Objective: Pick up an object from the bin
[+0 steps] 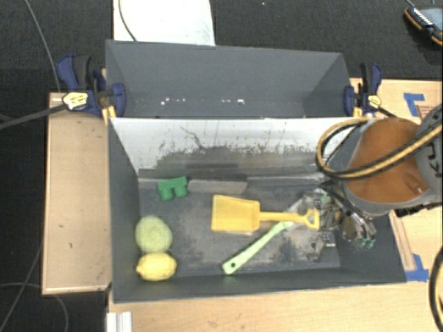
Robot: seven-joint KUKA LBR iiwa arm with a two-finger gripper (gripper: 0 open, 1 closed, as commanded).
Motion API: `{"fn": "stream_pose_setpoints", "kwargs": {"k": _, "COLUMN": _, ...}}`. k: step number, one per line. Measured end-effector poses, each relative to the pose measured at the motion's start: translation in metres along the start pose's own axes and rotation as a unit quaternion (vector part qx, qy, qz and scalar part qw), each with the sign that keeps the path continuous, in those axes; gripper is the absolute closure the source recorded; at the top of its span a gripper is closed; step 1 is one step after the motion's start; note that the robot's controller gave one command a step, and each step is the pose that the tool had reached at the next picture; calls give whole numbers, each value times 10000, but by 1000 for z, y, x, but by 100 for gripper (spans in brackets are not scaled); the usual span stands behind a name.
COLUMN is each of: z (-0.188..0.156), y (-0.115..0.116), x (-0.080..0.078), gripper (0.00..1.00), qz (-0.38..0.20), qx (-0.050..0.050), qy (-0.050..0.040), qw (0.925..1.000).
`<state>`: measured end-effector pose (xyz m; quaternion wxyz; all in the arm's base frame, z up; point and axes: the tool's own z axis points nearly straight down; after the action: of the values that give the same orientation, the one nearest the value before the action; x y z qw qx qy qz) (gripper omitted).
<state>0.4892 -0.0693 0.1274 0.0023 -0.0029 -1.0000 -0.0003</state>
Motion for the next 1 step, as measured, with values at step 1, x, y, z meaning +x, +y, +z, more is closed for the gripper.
{"fn": "stream_pose_setpoints", "kwargs": {"k": 1, "z": -3, "y": 0, "x": -2, "gripper": 0, "qz": -23, "qx": 4, "qy": -36, "qw": 10000}}
